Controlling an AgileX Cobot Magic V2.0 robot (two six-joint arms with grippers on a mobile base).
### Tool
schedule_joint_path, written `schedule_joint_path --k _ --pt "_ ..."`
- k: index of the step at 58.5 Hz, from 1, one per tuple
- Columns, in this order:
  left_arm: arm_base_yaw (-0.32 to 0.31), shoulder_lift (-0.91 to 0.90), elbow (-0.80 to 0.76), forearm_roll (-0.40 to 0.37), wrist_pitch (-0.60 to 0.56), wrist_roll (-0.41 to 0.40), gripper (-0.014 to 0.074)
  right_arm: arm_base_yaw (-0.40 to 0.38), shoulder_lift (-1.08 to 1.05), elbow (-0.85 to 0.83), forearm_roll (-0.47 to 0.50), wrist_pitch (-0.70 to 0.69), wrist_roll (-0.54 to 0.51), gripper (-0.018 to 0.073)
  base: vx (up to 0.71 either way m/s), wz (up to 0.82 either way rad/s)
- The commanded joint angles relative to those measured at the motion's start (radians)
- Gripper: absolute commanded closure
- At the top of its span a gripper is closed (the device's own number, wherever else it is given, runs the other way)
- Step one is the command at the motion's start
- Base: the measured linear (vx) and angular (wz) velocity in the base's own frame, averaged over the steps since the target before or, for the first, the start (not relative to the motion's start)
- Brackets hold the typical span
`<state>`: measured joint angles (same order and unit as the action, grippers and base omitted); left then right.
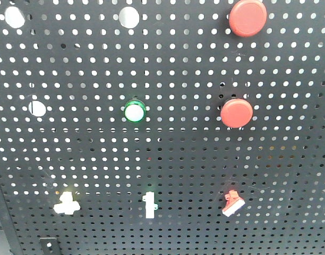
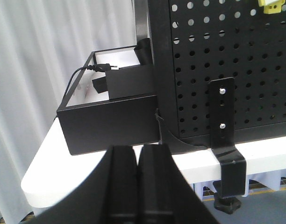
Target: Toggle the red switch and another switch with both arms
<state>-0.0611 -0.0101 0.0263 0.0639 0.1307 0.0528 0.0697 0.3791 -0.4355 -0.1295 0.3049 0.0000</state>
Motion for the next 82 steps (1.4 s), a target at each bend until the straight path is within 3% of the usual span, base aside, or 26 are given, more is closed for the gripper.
schedule_joint_path --k 1,7,16,21,35,82 --pt "0.001 -0.006 0.018 0.000 -0.075 -0.011 0.0594 -0.066 -0.089 0.105 0.046 -0.117 -0.012 0.0566 0.00 0.00" --pt "0.001 -0.006 0.018 0.000 -0.075 -0.011 0.0594 -0.084 -0.225 0.278 0.048 -0.173 0.014 0.0566 0.00 0.00" --pt "0.001 -0.005 0.018 0.000 -0.076 -0.011 0.0594 -0.081 -0.415 0.482 0.044 -0.219 0.148 0.0566 0.00 0.00" --pt "0.001 -0.009 0.018 0.000 -0.071 -0.011 0.0594 -0.082 -0.385 0.462 0.025 -0.112 0.153 0.0566 0.00 0.00" --pt "0.001 -0.005 0.018 0.000 -0.075 -0.011 0.0594 -0.082 -0.383 0.472 0.030 -0.173 0.146 0.0566 0.00 0.00" --pt "0.001 -0.005 0.018 0.000 -0.075 -0.011 0.0594 -0.082 -0.383 0.472 0.030 -0.160 0.146 0.0566 0.00 0.00"
